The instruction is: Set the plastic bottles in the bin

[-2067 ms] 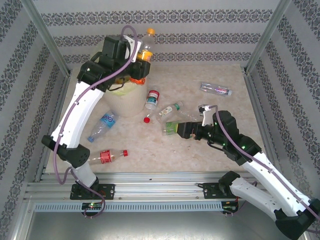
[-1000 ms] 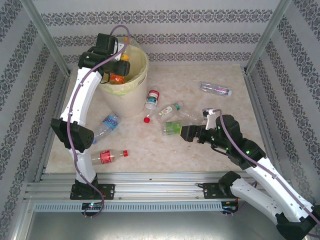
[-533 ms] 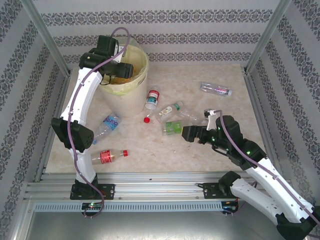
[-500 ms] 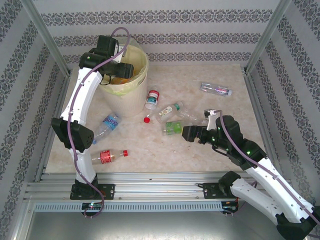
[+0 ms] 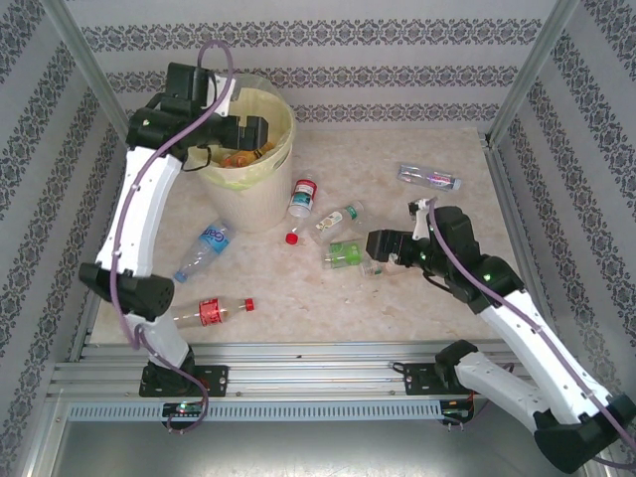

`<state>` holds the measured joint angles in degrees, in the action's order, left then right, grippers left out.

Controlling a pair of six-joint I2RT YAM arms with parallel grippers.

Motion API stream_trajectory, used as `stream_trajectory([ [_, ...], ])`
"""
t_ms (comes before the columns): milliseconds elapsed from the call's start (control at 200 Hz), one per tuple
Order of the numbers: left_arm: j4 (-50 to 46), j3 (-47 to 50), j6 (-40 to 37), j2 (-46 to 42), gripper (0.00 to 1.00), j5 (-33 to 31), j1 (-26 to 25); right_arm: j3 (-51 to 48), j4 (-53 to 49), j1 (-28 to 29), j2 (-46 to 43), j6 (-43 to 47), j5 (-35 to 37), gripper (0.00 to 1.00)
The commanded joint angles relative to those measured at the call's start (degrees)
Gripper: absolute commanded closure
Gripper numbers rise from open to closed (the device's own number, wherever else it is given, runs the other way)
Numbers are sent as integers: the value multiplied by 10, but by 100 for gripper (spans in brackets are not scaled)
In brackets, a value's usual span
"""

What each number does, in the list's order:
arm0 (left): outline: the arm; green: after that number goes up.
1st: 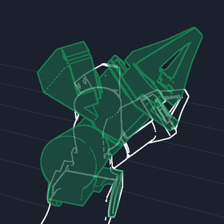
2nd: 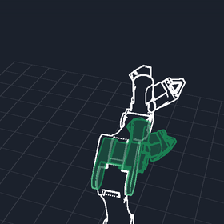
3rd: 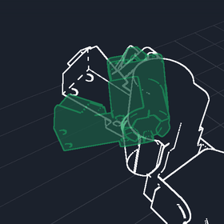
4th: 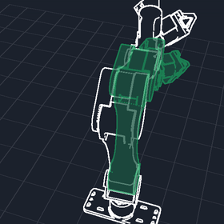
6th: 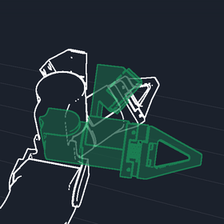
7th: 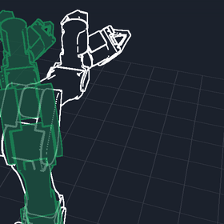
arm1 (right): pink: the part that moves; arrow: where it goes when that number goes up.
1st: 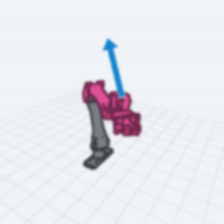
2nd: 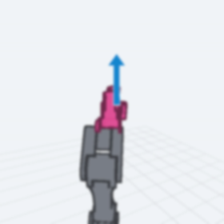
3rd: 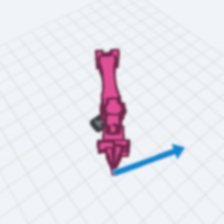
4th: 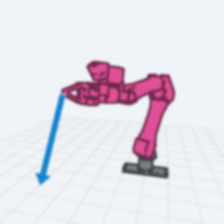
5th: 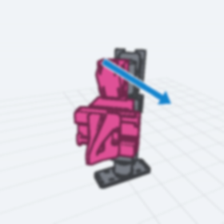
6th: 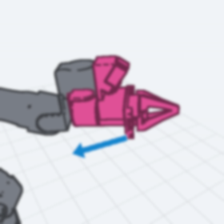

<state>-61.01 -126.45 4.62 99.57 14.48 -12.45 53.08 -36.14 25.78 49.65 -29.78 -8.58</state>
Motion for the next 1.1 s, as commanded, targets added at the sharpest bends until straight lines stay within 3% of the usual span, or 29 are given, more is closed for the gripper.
stream_trajectory([
  [0, 27, 75, 27, -84, 0, 47, -25, 27, -27, -31, 33, 45, -22, 2],
  [285, 190, 398, 106, -279, 0, 107, -123, 42, -60, -77, 127, 85, -7, 3],
  [450, 296, 551, 161, -349, 0, 115, -176, 32, -87, -85, 163, 2, 41, 3],
  [615, 395, 668, 190, -383, 0, 114, -216, -18, -49, -96, 168, -94, 46, 3],
  [849, 488, 749, 231, -374, 0, 113, -264, -38, -14, -134, 176, -195, 59, 2],
  [1094, 508, 762, 235, -351, 0, 88, -294, -55, 9, -171, 197, -300, 50, 3],
])
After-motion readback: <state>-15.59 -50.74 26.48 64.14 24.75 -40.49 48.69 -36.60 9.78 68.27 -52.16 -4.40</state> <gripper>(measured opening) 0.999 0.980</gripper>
